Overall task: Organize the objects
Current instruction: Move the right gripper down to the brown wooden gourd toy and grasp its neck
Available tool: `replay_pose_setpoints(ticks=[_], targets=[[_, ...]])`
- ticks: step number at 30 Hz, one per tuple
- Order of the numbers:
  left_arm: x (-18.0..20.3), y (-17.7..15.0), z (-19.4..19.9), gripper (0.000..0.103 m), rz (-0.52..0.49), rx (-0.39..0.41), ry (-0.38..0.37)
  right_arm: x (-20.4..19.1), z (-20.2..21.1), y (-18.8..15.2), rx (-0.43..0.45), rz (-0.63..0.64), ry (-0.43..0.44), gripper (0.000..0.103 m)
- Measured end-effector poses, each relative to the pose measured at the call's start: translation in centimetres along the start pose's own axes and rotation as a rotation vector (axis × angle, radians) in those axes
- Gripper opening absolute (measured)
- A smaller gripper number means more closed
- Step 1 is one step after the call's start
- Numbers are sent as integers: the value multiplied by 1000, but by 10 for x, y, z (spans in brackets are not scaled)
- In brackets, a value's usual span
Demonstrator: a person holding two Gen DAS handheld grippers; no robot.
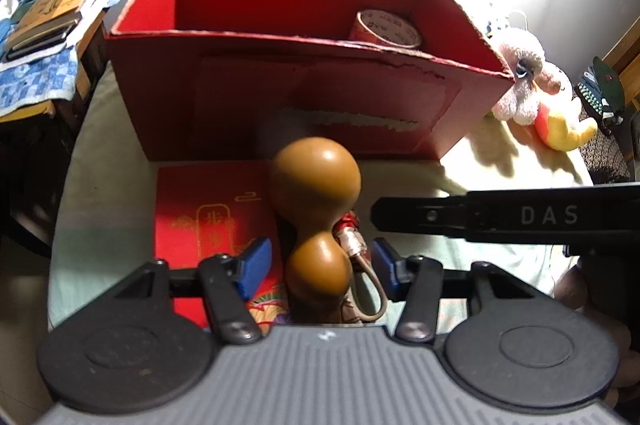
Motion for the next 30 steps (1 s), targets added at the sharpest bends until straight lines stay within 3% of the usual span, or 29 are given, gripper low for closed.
replay_pose_setpoints(ticks=[12, 25, 30], targets=[[7, 5, -14, 50, -19, -25, -12, -10, -28, 0, -67, 38, 38, 38], [-5, 6, -23, 50, 11, -37, -17, -16, -41, -2, -74, 77, 79, 54], [-7, 7, -19, 46, 19, -25, -36, -18, -39, -1, -68, 80, 88, 45]])
Point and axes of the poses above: each gripper's, at about its wrist camera, not at the fingertips, and z roughly against the way its jaws point, x to its right, y to its top, the point moved 1 cm from there along -z, roughly the way its jaws point, and after that the axes turned 11 degrees about x, right-handed, at the moved point
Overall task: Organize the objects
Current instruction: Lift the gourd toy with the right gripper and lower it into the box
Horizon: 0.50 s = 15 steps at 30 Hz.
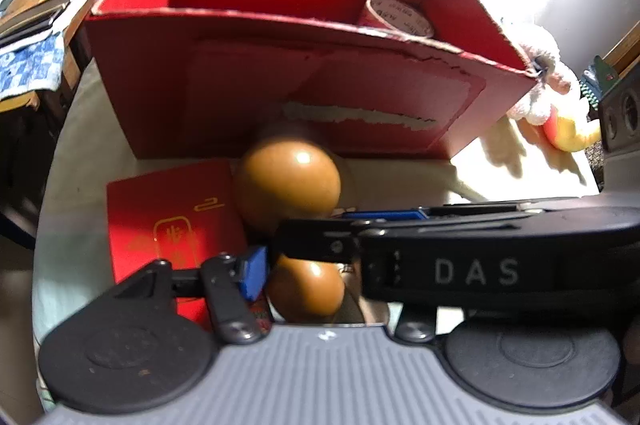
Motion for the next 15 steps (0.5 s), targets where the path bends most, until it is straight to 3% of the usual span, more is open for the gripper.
replay_pose_setpoints(ticks=[3, 15], targets=[[4, 2, 7, 34, -6, 14, -44, -2, 5, 1, 17, 10, 19, 40], [31, 19, 42, 35, -95, 98, -112, -8, 50, 12, 117, 35, 62, 38]])
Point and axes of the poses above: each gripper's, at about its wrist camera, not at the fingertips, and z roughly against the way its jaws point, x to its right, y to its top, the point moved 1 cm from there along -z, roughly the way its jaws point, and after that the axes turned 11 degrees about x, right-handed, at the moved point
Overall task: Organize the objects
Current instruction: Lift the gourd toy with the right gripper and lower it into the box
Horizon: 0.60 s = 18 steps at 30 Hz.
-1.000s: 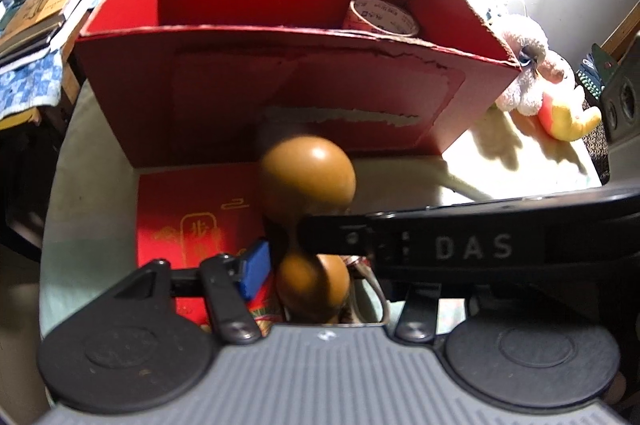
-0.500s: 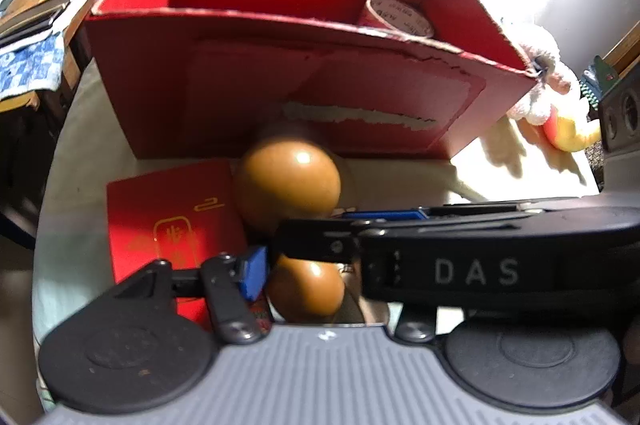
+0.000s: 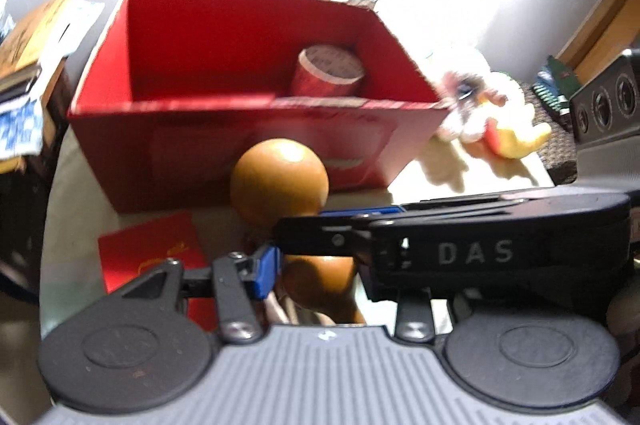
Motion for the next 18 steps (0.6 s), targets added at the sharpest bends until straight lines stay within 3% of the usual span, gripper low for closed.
replay_pose_setpoints(ticks=[5, 9, 18], targets=[[14, 21, 17, 35, -2, 44, -87, -4, 31, 15, 79, -2, 35, 37], [28, 48, 24, 35, -68, 101, -109, -11, 46, 37, 158, 28, 42, 37], [20, 116, -8, 34, -149, 152, -127, -5, 25, 96, 257, 54, 9, 37]])
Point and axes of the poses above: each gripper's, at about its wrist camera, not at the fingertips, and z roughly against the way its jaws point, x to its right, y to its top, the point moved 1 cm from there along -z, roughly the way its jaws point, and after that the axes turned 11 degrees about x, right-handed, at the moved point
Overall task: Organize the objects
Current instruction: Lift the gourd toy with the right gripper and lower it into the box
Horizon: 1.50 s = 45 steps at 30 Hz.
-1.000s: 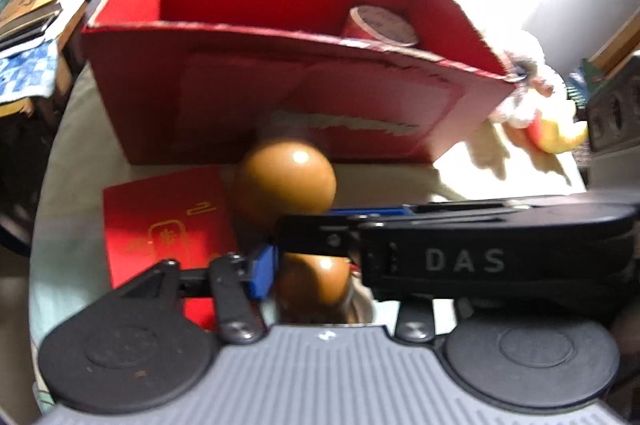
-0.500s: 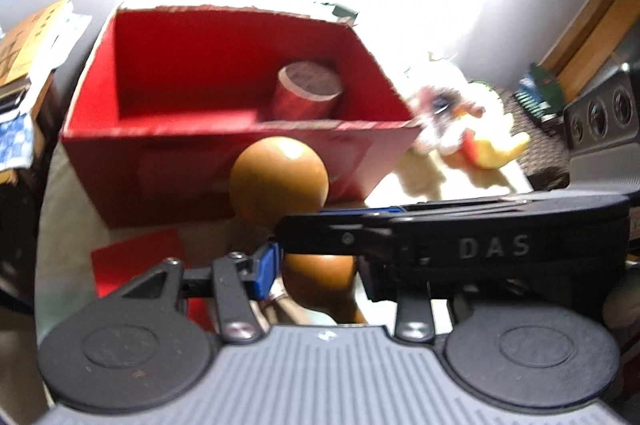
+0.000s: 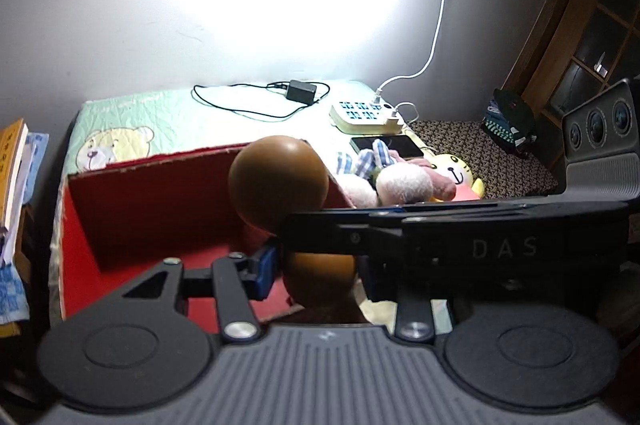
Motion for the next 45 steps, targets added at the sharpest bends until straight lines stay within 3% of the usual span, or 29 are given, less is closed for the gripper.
replay_pose_setpoints(ticks=[7, 14, 27, 40, 45], targets=[[-26, 9, -43, 34, -48, -13, 30, 25, -38, 12, -6, 14, -58, 38], [-53, -7, -84, 35, -1, -90, 39, 50, -70, 1, -60, -9, -125, 37], [-71, -31, -138, 35, -11, -259, 73, 79, -106, -17, -185, -56, -196, 33], [-80, -30, -141, 35, 26, -292, 97, 82, -118, -16, -223, -56, -245, 30], [-81, -32, -132, 35, -18, -288, 183, 84, -119, -16, -228, -67, -231, 30]])
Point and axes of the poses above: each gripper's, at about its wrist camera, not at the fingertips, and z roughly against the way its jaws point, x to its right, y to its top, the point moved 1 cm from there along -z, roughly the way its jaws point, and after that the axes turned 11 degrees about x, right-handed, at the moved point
